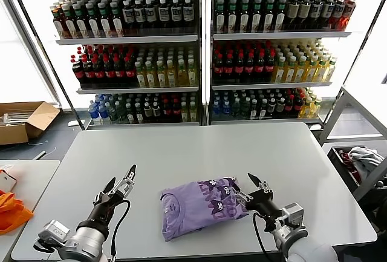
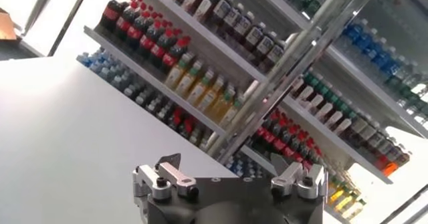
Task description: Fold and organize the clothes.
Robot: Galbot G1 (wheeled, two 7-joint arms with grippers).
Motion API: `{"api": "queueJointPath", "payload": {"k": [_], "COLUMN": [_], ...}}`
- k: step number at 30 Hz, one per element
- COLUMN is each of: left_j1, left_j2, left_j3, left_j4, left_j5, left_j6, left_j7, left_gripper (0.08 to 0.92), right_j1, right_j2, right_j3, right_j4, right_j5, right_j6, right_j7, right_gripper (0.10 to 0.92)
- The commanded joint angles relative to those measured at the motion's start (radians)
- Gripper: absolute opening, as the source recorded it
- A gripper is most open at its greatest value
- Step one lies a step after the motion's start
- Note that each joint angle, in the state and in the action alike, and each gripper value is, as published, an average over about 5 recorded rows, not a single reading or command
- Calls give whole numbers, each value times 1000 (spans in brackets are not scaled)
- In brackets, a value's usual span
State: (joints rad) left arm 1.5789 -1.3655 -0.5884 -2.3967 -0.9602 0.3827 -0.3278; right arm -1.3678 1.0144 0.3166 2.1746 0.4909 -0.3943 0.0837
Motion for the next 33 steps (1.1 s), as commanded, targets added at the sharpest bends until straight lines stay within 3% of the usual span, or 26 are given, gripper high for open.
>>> {"api": "queueJointPath", "payload": {"k": [1,7,16,27,33], "left_j1": [16,21,17,18,12], "left_j2": [-4,-19,-28,-20,-14], "left_j3": [1,4,6,3,8], "left_j4": [-8,-7,6,9,13], "left_j5": [6,8,12,11,20], "left_j6": [0,1,0,-2,-2], "left_j7": [0,2,6,8,18], "left_gripper": [823,823,823,823,822], "right_j1": [122,105,38,69,136], "right_j2": [152,179,141,124,191], "right_j3": [-230,-252,-241,-210,-317], "right_j4": [-144,-245,-277,-73,-187], "right_j5": [-140,-186,-154,-121,-234], "right_j6": [80,77,71,188,200], "right_j7": [46,93,81,65,56], "right_gripper": [712,817,823,823,823]}}
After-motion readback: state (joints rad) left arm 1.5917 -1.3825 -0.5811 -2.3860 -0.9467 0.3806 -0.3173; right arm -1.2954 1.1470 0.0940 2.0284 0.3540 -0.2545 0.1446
